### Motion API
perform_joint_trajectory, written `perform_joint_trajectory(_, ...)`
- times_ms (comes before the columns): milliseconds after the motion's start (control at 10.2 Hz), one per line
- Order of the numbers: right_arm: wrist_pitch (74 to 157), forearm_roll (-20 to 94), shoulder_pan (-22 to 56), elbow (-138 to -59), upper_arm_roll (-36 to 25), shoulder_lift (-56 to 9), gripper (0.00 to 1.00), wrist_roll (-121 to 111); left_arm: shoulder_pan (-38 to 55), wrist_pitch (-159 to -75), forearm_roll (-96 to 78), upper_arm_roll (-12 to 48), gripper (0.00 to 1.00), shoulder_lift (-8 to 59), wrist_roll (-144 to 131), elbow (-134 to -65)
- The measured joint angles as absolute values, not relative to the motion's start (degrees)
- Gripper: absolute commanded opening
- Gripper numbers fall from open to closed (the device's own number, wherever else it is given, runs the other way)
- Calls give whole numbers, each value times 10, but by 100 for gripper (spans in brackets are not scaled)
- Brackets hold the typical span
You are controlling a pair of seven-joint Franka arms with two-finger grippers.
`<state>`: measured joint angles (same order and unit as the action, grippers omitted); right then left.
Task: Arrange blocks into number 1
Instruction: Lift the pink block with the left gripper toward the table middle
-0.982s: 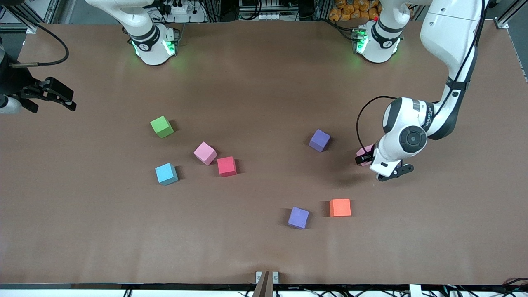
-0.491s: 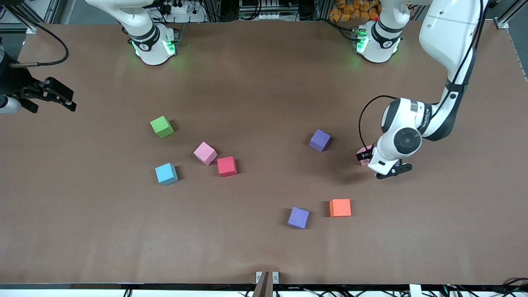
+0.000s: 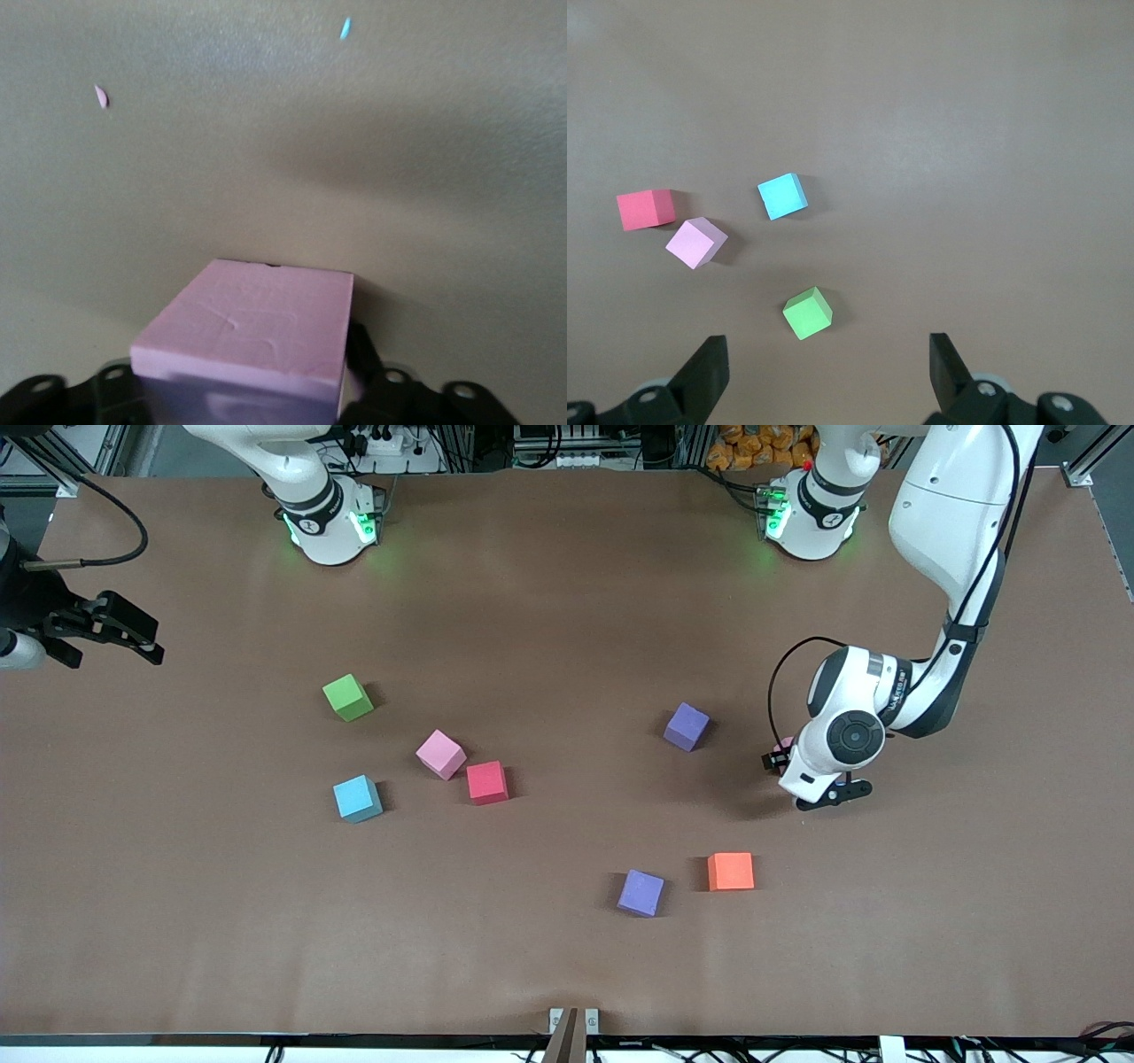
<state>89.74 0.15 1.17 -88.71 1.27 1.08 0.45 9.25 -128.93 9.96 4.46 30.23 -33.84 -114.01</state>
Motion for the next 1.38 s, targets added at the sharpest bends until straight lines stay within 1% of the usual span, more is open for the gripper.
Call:
perform_joint_trajectory(295,898,2,12,-887,14,11,100,4,106,-1287,100,51,0,290,-338,-1131)
perform_joint_trajectory(491,898,2,12,-887,15,11,100,4,133,-1256,100,64,0,259,-340,-1126)
perform_joint_trajectory(688,898,2,12,-887,15,11,100,4,140,-1209,84,116,0,213,-373,-1124)
perform_joint_trajectory(884,901,2,12,-887,15,11,100,4,145,-1196,69,193,0,195,-452,-1126)
perform_joint_trajectory(1081,903,2,13,-887,16,11,100,4,164,-1196,67,265,0,209,-548,-1132)
perform_joint_trajectory(1179,904,2,13,-886,16,11,100,4,189,-1199,67,287,0,222,-593,-1132)
perform_joint_trajectory(1375,904,2,13,-886,16,11,100,4,264,-1235,58,297,0,244,-669,-1132)
